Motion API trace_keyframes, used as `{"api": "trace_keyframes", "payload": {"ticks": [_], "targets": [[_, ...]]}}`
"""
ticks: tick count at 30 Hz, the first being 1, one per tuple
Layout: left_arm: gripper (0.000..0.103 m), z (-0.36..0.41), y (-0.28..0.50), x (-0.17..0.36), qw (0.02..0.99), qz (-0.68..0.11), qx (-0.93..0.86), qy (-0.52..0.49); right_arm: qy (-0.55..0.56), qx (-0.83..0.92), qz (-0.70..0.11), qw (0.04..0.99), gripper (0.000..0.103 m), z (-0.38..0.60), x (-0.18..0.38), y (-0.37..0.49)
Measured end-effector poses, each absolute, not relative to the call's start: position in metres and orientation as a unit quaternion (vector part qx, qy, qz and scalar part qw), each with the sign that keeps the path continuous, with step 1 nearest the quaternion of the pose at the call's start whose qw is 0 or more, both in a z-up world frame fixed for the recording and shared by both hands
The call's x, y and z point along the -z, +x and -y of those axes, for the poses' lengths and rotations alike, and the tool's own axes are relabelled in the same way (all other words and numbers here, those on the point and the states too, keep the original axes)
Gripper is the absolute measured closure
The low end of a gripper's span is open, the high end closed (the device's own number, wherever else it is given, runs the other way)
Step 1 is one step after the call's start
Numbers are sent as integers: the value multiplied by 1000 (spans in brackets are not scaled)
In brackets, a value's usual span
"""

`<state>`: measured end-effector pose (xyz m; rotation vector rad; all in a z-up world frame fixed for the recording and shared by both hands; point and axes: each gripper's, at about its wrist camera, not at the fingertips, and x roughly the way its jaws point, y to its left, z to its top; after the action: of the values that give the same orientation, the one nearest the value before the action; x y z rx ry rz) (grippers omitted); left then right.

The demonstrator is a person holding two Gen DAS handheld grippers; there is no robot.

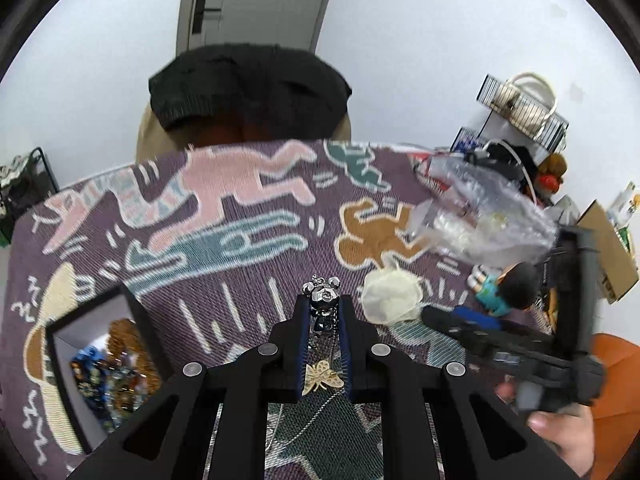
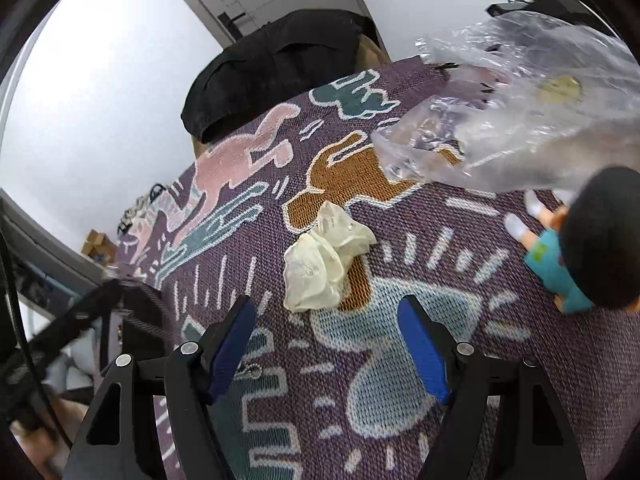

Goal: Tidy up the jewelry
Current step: 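Lift the necklace with left gripper while right gripper grasps the cream fabric scrunchie, then carry the necklace into the box and open left gripper while right carries the scrunchie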

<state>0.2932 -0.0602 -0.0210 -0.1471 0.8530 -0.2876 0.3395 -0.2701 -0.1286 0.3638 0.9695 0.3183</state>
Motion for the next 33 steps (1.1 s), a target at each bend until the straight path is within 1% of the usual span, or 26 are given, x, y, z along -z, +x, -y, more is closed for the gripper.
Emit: {"api": "trace_keyframes", "payload": {"ticks": [4, 6, 7, 8, 9, 10, 12, 15, 25, 33], "targets": [[89, 51, 284, -3, 907, -391, 140, -71, 152, -149, -477, 853, 28, 256, 137, 354], [89, 47, 278, -17, 912, -378, 141, -70, 145, -145, -483, 851, 33, 251, 143, 360], [89, 45, 275, -21, 914, -373, 141, -69, 145, -145, -488, 848, 44, 249, 148, 364], [89, 43, 272, -29, 917, -366, 141, -68, 146, -145, -494, 845, 59, 248, 153, 368], [89, 41, 269, -34, 919, -362, 140, -68, 143, -141, -491, 848, 69, 247, 154, 369], [89, 39, 266, -41, 921, -356, 140, -66, 138, -137, -489, 850, 101, 248, 154, 370], [89, 36, 260, -56, 927, -343, 139, -63, 158, -150, -489, 845, 100, 251, 154, 370], [89, 30, 254, -72, 933, -328, 134, -59, 149, -155, -461, 861, 100, 250, 138, 360], [89, -1, 239, -125, 950, -288, 103, -59, 146, -199, -407, 879, 100, 240, 74, 333], [89, -30, 221, -174, 963, -253, 76, -58, 138, -228, -382, 885, 100, 220, 44, 315]]}}
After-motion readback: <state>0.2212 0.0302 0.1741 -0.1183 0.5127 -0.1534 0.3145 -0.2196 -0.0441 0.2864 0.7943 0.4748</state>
